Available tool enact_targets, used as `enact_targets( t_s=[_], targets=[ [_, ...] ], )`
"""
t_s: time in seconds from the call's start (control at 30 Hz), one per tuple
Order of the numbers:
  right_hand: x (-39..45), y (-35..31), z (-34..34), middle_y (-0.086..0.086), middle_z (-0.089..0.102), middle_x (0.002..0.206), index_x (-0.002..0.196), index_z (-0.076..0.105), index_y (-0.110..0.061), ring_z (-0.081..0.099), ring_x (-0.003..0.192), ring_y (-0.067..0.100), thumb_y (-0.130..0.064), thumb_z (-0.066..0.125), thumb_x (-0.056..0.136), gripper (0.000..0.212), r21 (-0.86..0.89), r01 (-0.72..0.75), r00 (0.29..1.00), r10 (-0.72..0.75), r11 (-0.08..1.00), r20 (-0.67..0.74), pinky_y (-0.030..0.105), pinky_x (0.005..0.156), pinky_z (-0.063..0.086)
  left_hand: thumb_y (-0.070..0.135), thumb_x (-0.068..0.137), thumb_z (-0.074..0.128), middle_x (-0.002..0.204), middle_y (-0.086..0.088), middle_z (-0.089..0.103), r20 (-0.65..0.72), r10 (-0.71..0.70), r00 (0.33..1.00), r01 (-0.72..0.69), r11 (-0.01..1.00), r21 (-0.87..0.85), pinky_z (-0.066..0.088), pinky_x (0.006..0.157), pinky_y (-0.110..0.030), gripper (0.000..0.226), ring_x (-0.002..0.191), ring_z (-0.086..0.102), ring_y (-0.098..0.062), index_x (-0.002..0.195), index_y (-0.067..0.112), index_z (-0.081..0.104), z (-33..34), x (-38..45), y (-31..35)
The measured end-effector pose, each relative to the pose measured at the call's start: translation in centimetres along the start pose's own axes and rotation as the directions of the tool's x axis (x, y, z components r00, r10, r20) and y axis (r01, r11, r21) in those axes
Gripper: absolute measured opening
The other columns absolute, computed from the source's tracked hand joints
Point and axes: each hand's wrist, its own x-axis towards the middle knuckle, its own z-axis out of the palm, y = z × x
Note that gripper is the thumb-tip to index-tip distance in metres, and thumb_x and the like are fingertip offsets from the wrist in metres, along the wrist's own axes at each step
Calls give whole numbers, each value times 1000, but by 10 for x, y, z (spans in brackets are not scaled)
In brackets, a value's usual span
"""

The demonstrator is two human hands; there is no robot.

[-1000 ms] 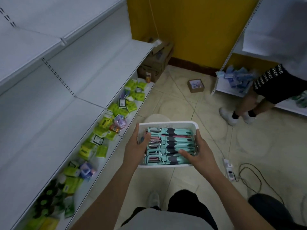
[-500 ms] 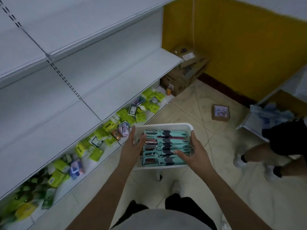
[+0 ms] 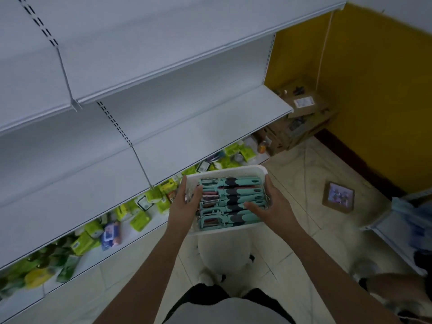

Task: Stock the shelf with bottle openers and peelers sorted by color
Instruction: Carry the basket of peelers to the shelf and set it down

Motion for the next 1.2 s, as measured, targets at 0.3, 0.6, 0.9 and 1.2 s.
enact_targets(
  t_s=[0.3,0.6,0.9,1.2],
  targets=[
    [127,-3,-45,-18,66,121,144,39,-38,65,103,-6,-48,79,79,77,-18,28,999,-27,999,35,16,82,56,57,92,55,157,-2,37,-19,18,1000,-18,1000,1,39,96,-26,74,134,46,-21,155,42,18,51,109,49],
    [368,84,-139,-7,34,158,158,2,-37,37,142,15,-91,64,56,131,-204,-31,955,89,978,284,44,111,42,46,95,58,153,-10,42,-212,-108,971,99,994,-50,36,98,-23,70,137,45,-25,155,37,23,201,269,101],
    [598,166,-216,3,42,150,155,-12,-34,50,131,24,-96,63,45,147,-395,-14,900,184,918,396,47,102,50,46,96,56,149,-9,46,-240,-143,960,172,980,103,40,69,-25,77,82,55,-9,157,36,10,352,438,138],
    [662,202,-221,14,16,157,156,-16,-18,27,142,32,-57,79,72,133,-491,104,870,160,865,466,41,113,33,61,74,74,158,-12,25,-103,-123,987,135,984,119,31,111,-30,130,144,32,-24,156,17,-16,390,501,107]
  ],
)
